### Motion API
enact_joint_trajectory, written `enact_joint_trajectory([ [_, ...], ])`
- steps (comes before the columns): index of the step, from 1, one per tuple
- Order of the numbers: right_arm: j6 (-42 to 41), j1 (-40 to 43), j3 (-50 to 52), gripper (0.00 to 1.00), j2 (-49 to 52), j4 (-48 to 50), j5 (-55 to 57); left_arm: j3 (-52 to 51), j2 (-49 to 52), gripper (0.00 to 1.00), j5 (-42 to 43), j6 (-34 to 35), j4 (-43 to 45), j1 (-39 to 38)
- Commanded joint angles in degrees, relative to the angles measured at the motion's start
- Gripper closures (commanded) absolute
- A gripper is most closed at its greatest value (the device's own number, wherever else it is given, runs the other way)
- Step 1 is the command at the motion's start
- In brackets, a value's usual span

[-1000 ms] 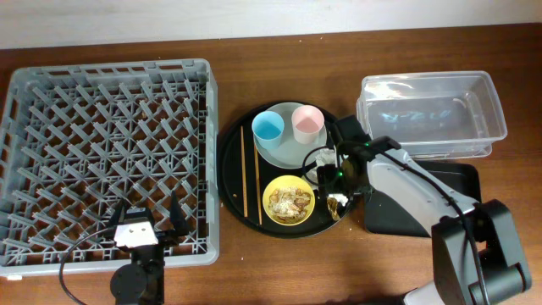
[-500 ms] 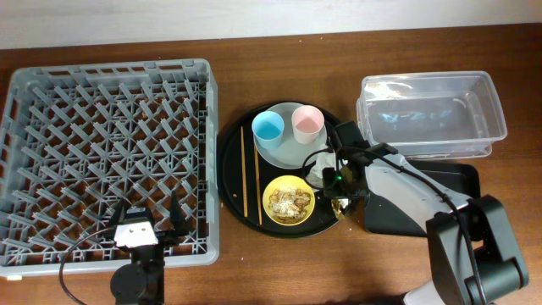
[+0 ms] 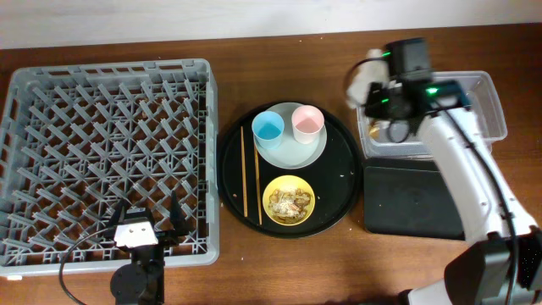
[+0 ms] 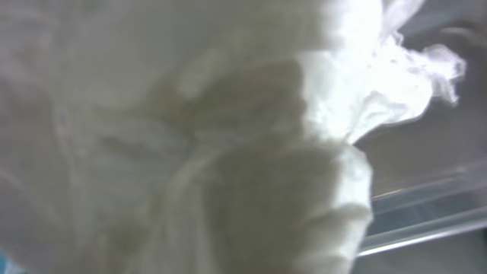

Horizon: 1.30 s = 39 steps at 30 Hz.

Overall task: Sort waste into correct bins and load items into the dishwasher rack
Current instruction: 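Grasp the white tissue with the right gripper and drop it into the clear bin, then reach the right gripper to the yellow bowl and grasp its rim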

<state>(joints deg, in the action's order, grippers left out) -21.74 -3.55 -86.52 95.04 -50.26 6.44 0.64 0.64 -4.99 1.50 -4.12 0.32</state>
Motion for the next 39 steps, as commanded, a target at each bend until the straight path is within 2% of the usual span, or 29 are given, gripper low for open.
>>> enact_joint_trajectory([
  [1,-4.7,7.9,0.9,0.96,3.6,3.6,0.0,-0.1,-0.3,0.01,-0.8,-0.7,-0.2,-0.3],
  [5,-7.3,13.8,0.9,0.95,11.2,6.7,-5.2,-0.1,-0.3,0.01,-0.8,-0.7,-0.2,-0.3],
  [6,-7.3,14.3,0.9,0.86,12.3,7.0,-5.6,-0.1,-0.3,0.01,-0.8,-0.7,-0.2,-0.3],
  [7,-7.2,14.8,0.9,0.68,13.4,7.0,-5.9,-0.1,-0.3,0.01,-0.8,-0.7,-0.2,-0.3],
  [8,-5.3,15.0,0.9,0.59,13.4,6.6,-5.9,-0.1,-0.3,0.01,-0.8,-0.7,-0.2,-0.3],
  [10,-0.8,15.0,-0.2,0.47,12.2,6.4,-6.1,-0.1,-0.3,0.01,-0.8,-0.7,-0.2,-0.3],
  [12,2.7,15.0,-3.9,0.42,9.0,3.7,-6.7,-0.1,-0.3,0.01,-0.8,-0.7,-0.2,-0.3],
  [15,5.2,14.4,-10.9,0.41,5.3,-4.2,-7.5,-0.1,-0.3,0.01,-0.8,-0.7,-0.2,-0.3],
  [16,6.7,13.8,-15.1,0.40,3.1,-10.5,-8.0,-0.1,-0.3,0.01,-0.8,-0.7,-0.2,-0.3],
  [20,11.1,9.4,-17.7,0.41,-1.1,-22.6,-17.2,-0.1,-0.3,0.01,-0.8,-0.7,-0.2,-0.3],
  [22,13.4,4.5,-17.7,0.42,-1.8,-28.1,-20.2,-0.1,-0.3,0.01,-0.8,-0.7,-0.2,-0.3],
  [24,15.2,-3.7,-16.9,0.42,-1.8,-32.0,-20.9,-0.1,-0.3,0.01,-0.8,-0.7,-0.2,-0.3],
  [25,15.4,-11.3,-15.3,0.42,-1.8,-32.1,-20.8,-0.1,-0.3,0.01,-0.8,-0.7,-0.2,-0.3],
  [30,13.8,-33.1,-6.1,0.41,-1.7,-24.3,-20.8,-0.1,-0.3,0.01,-0.8,-0.7,-0.2,-0.3],
  [32,12.1,-40.7,2.0,0.42,-1.7,-14.1,-20.2,-0.1,-0.3,0.01,-0.8,-0.7,-0.2,-0.3],
  [34,7.0,-45.1,9.6,0.41,-1.7,-4.8,-12.9,-0.1,-0.3,0.01,-0.8,-0.7,-0.2,-0.3],
  [37,6.2,-48.4,17.7,0.42,-1.6,4.7,-3.3,-0.1,-0.3,0.01,-0.9,-0.7,-0.2,-0.3],
  [39,6.2,-48.7,20.7,0.44,-1.4,7.7,0.8,-0.1,-0.3,0.01,-0.8,-0.7,-0.2,-0.3],
])
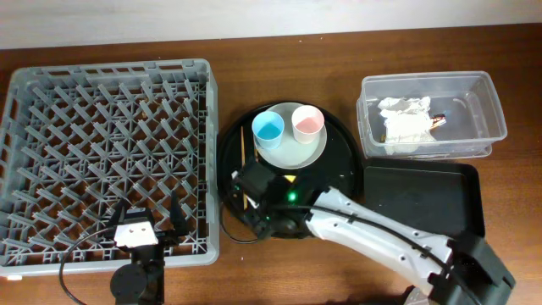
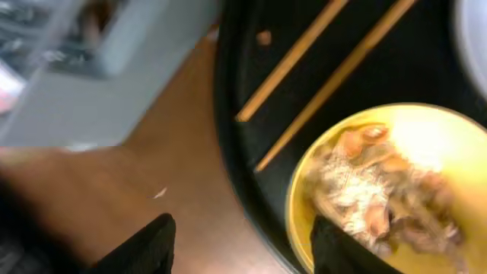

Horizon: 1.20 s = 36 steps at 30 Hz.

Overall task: Sort waste into correct bins and load items into the dishwasher rack
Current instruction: 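Reach the right gripper to the yellow bowl and grasp its rim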

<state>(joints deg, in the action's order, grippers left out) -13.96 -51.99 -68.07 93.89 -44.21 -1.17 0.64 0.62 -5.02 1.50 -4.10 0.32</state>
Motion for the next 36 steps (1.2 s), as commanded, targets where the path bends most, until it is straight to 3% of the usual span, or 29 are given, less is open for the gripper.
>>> enact_joint_trajectory([
  [1,-1.6,-0.2,3.5,0.45,0.1,3.0,9.5,-0.1,-0.3,0.01,-0.8,-0.7,-0.2,-0.3],
  [11,-4.1,-0.2,6.3,0.50,5.2,9.2,6.0,-0.1,-0.3,0.01,-0.8,-0.7,-0.2,-0.3],
  [18,-4.2,-0.1,6.5,0.70,8.5,9.1,7.8,-0.1,-0.3,0.01,-0.8,-0.7,-0.2,-0.3],
  [20,-4.1,-0.1,6.5,0.70,8.5,7.9,6.9,-0.1,-0.3,0.01,-0.8,-0.7,-0.2,-0.3],
  [25,-4.1,-0.1,6.4,0.90,8.5,6.5,6.8,-0.1,-0.3,0.01,-0.8,-0.7,-0.2,-0.3],
  [29,-4.1,-0.1,4.4,0.96,8.2,6.3,7.2,-0.1,-0.3,0.01,-0.8,-0.7,-0.2,-0.3],
  [36,-6.3,1.7,-8.7,0.96,6.1,-10.6,12.1,-0.1,-0.3,0.00,-0.8,-0.7,-0.2,-0.3],
])
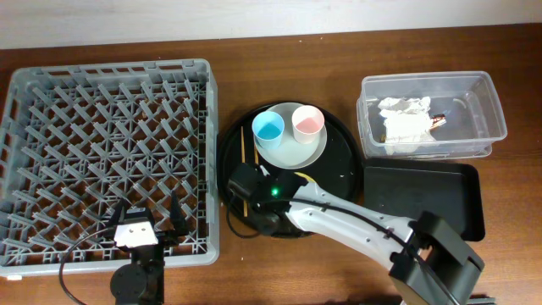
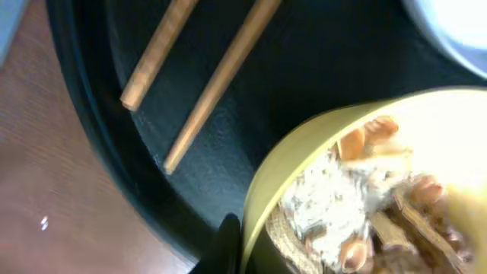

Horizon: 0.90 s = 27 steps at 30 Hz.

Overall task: Sort waste into correct bins and load items into the dishwasher rack
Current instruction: 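Reach the right gripper to the yellow bowl and grasp its rim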

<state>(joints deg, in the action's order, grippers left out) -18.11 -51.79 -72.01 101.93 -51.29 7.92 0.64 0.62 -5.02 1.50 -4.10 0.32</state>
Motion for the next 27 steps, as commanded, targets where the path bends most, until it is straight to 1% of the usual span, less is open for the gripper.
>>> enact_joint_trajectory([
  [1,-3.0,3.4,-6.6,0.96,-2.6,-6.3,2.4,-0.1,-0.3,0.01,-0.8,-0.7,-0.2,-0.3],
  [4,-2.1,8.3,-7.3,0.96,-3.3,-7.5,-3.7,-0.1,-0.3,0.01,-0.8,-0.7,-0.2,-0.3],
  [7,-0.8,9.4,-5.8,0.96,-3.1,-7.8,-4.2,-0.1,-0.3,0.01,-0.8,-0.7,-0.2,-0.3],
  [9,-0.8,9.4,-2.2,0.96,-3.0,-6.6,-4.3,-0.1,-0.3,0.01,-0.8,-0.7,-0.2,-0.3],
  [14,-0.8,9.4,8.2,0.96,-2.9,1.0,-4.3,-0.1,-0.3,0.01,-0.8,-0.7,-0.2,-0.3],
  [18,-0.8,9.4,10.6,0.95,-2.9,4.0,-4.3,-0.1,-0.3,0.01,-0.8,-0.7,-0.2,-0.3],
  [19,-0.8,9.4,10.6,0.88,-2.9,4.1,-4.3,-0.1,-0.3,0.01,-0.8,-0.7,-0.2,-0.3],
  [20,-0.8,9.5,10.6,0.62,-2.9,4.0,-4.3,-0.1,-0.3,0.01,-0.8,-0.7,-0.2,-0.3],
  [21,0.6,9.5,10.6,0.55,-2.9,4.3,-4.3,-0.1,-0.3,0.01,-0.8,-0.7,-0.2,-0.3],
  [22,2.1,9.5,10.4,0.50,-2.9,4.5,-4.3,-0.1,-0.3,0.01,-0.8,-0.7,-0.2,-0.3],
  [23,2.7,9.5,10.0,0.49,-2.9,4.4,-4.3,-0.1,-0.3,0.01,-0.8,-0.7,-0.2,-0.3],
  [25,2.7,9.5,8.5,0.49,-2.9,3.9,-4.4,-0.1,-0.3,0.01,-0.8,-0.7,-0.2,-0.3],
  [27,2.6,9.4,6.8,0.53,-2.9,3.1,-6.7,-0.1,-0.3,0.01,-0.8,-0.7,-0.2,-0.3],
])
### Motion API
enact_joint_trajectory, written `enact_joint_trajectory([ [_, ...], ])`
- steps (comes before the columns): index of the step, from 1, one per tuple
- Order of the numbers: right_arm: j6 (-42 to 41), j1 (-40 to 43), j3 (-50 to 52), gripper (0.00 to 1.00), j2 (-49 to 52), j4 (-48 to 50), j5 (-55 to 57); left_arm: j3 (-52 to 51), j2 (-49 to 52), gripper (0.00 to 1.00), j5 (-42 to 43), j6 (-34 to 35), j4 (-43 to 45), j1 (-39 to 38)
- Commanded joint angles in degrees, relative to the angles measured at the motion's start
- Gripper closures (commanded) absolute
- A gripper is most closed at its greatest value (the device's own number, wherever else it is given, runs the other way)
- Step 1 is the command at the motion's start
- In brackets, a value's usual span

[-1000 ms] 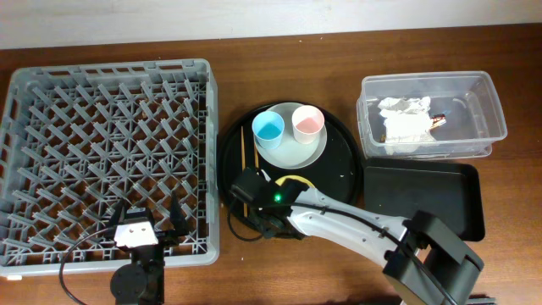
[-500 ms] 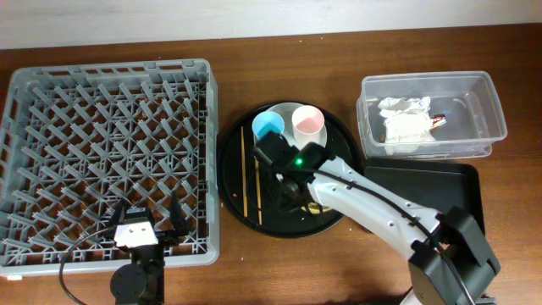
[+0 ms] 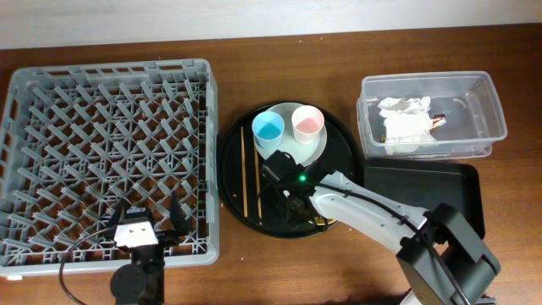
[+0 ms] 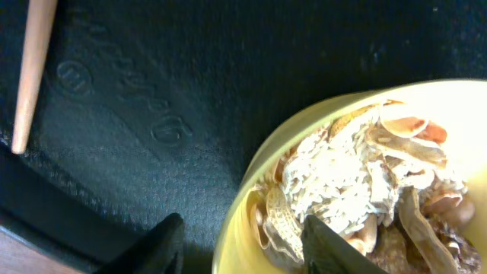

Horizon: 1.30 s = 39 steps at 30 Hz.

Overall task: Sort waste into correct bins and load items into the dishwasher rack
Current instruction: 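Reach the right gripper to the yellow bowl and grasp its rim, then carry the yellow bowl right and tip scraps onto the black tray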

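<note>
A yellow bowl (image 4: 251, 198) of rice, peanut shells and other scraps sits on the round black tray (image 3: 339, 191). In the overhead view my right arm covers the bowl. My right gripper (image 4: 243, 251) is open and straddles the bowl's near rim, one finger on the tray outside it and the other over the food. Two wooden chopsticks (image 3: 246, 169) lie at the tray's left. A blue cup (image 3: 268, 127) and a pink cup (image 3: 306, 123) stand on a pale plate (image 3: 296, 154). My left gripper (image 3: 149, 212) rests open at the grey dishwasher rack's (image 3: 106, 144) front edge.
A clear plastic bin (image 3: 487, 102) at the right holds crumpled white tissue (image 3: 405, 119) and a small wrapper. A flat black bin (image 3: 423, 203) lies in front of it, right of the round tray.
My right gripper has shifted right from the chopstick side of the tray onto the bowl. One finger showed just outside the rim then; both now show, one on each side of it.
My right gripper was at the clear bin, shut on white tissue. Then the tissue lay in the bin and the gripper was open over the tray's lower left, by the chopsticks and bowl. It then stood lower at the bowl's rim and now straddles it.
</note>
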<state>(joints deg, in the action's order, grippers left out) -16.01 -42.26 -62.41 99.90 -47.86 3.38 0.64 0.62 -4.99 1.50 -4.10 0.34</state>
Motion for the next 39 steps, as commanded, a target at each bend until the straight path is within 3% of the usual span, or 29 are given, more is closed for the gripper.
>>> enact_joint_trajectory([
  [1,0.5,-0.1,-3.0,0.56,-0.9,-0.3,-3.7,-0.1,-0.3,0.01,-0.8,-0.7,-0.2,-0.3],
  [3,0.5,-0.1,-3.0,0.64,-0.9,-0.4,-5.4,-0.1,-0.3,0.01,-0.8,-0.7,-0.2,-0.3],
  [9,0.6,-0.1,-2.7,0.73,-0.9,-2.3,-5.3,-0.1,-0.3,0.01,-0.8,-0.7,-0.2,-0.3],
  [12,0.6,-0.1,-2.7,0.91,-0.9,-2.3,-5.3,-0.1,-0.3,0.01,-0.8,-0.7,-0.2,-0.3],
  [18,0.6,0.0,-4.2,0.96,-0.9,-3.3,-4.6,-0.1,-0.3,0.01,-0.8,-0.7,-0.2,-0.3],
  [27,-1.0,1.3,-25.9,0.96,-1.8,-27.3,3.8,-0.1,-0.3,0.01,-0.8,-0.7,-0.2,-0.3],
  [32,1.0,12.9,-26.0,0.96,-3.4,-31.5,-0.1,-0.1,-0.3,0.01,-0.8,-0.7,-0.2,-0.3],
  [39,15.8,38.6,-26.0,0.96,-6.7,-34.1,-25.3,-0.1,-0.3,0.01,-0.8,-0.7,-0.2,-0.3],
])
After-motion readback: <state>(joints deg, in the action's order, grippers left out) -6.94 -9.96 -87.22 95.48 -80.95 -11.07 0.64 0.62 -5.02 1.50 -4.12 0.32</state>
